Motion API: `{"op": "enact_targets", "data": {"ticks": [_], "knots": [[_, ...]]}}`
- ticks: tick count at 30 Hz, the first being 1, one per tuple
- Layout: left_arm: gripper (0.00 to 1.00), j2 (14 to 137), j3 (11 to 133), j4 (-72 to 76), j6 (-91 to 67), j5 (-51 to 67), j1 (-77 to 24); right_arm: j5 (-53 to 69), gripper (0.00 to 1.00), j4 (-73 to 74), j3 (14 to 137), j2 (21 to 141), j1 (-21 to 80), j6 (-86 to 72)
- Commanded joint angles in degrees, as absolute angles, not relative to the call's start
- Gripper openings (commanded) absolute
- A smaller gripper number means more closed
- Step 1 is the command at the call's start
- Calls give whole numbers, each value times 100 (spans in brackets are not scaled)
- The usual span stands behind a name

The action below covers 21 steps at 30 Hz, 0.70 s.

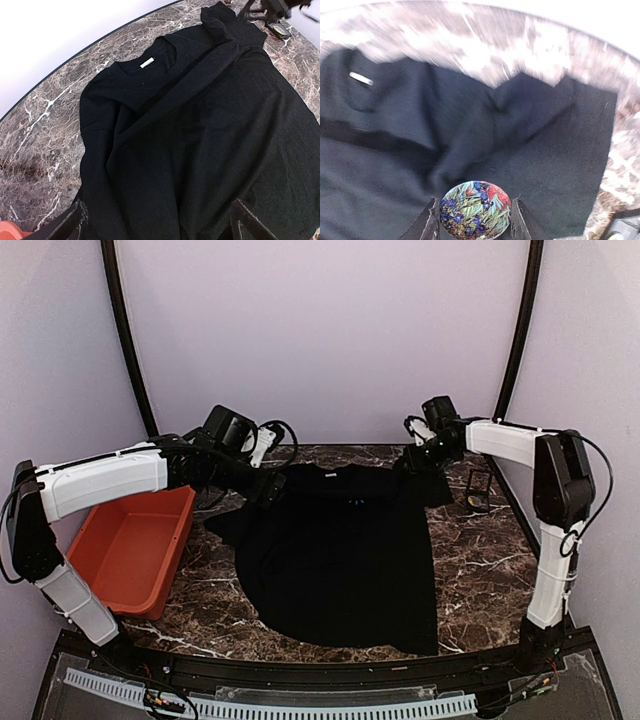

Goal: Pin the brooch onto the clothing
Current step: Pick up the brooch from the flattened clothing, then pass from the right arm to the left

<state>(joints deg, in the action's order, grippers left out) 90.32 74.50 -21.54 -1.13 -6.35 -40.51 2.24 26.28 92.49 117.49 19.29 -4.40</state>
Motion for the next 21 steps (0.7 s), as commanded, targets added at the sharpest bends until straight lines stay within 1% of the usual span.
{"op": "enact_targets", "data": {"ticks": [1,4,6,11,16,21], "knots": [[99,8845,7399,-2167,121,-267,-4043,1101,36,2803,9035,10911,1934,-521],[99,8493,7190,-1824,523,262,-4043,2029,37,3253,8924,10572,1929,-285],[99,8206,6970,-1551,785,738,-4043,2977,37,3529,8838,10351,1933,-116],[99,7607,6466,-1082,1262,1916,-4043,5219,37,3215,8202,9739,2012,-113],[99,7334,6299,-901,1465,2873,-4062,6622,37,3138,7987,9661,2355,76],[99,7224,6274,-1069,1750,3380,-4187,7589,36,3389,8075,9758,3059,761]]}}
